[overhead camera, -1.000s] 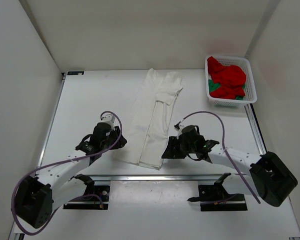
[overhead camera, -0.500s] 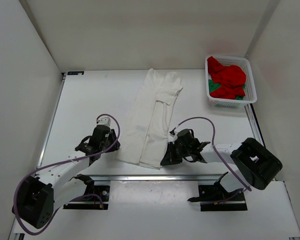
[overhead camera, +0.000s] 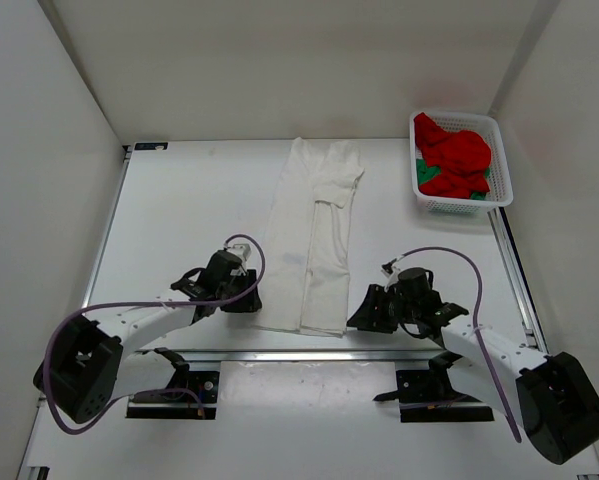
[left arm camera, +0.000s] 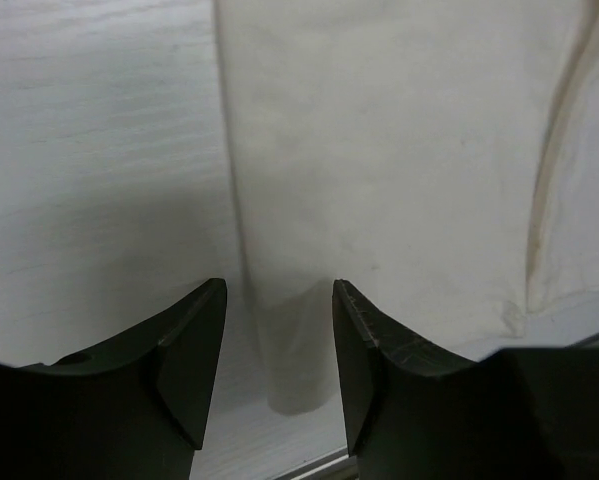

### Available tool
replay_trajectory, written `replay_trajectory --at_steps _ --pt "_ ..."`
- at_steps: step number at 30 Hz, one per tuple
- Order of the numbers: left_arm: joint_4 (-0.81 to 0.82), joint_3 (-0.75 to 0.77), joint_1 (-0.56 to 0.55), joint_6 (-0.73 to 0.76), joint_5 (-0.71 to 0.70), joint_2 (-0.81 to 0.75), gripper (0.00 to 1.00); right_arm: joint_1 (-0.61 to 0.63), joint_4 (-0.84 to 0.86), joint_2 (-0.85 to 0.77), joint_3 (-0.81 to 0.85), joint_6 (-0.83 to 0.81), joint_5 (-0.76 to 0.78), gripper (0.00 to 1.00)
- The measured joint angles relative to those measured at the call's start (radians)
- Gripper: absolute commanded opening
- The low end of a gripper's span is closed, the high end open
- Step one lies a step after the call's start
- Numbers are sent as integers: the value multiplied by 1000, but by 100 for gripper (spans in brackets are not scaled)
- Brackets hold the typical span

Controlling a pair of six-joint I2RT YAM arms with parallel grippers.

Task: Fold and stack the t-shirts
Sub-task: Grab the bottom of the folded rectangular tshirt with both arms

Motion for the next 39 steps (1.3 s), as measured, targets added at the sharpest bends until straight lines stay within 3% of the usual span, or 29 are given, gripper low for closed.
replay_trajectory --at_steps 3,10,15,16,17,21,27,32,39 --pt "-5 4 -21 1 29 4 54 33 -6 -2 -10 19 0 43" --pt "-61 -29 -15 0 68 -63 47 98 117 77 -28 86 -15 35" --pt "-79 -34 -16 -2 95 -64 23 102 215 160 -31 124 -21 20" --pt "-79 -35 -16 -1 102 -64 16 106 241 187 -30 131 -25 8" --pt "-78 -35 -16 -3 109 -64 15 111 262 209 -30 134 -27 0" --pt "-78 -53 -7 0 146 -92 2 176 302 262 -22 166 -24 0" --pt "-116 -87 36 -21 209 -233 0 300 139 44 -37 207 61 0" --pt "-148 -83 73 -26 252 -290 0 252 8 -189 -51 229 77 0" --pt "-156 -75 83 -55 301 -290 0 173 -53 -176 -43 198 61 0"
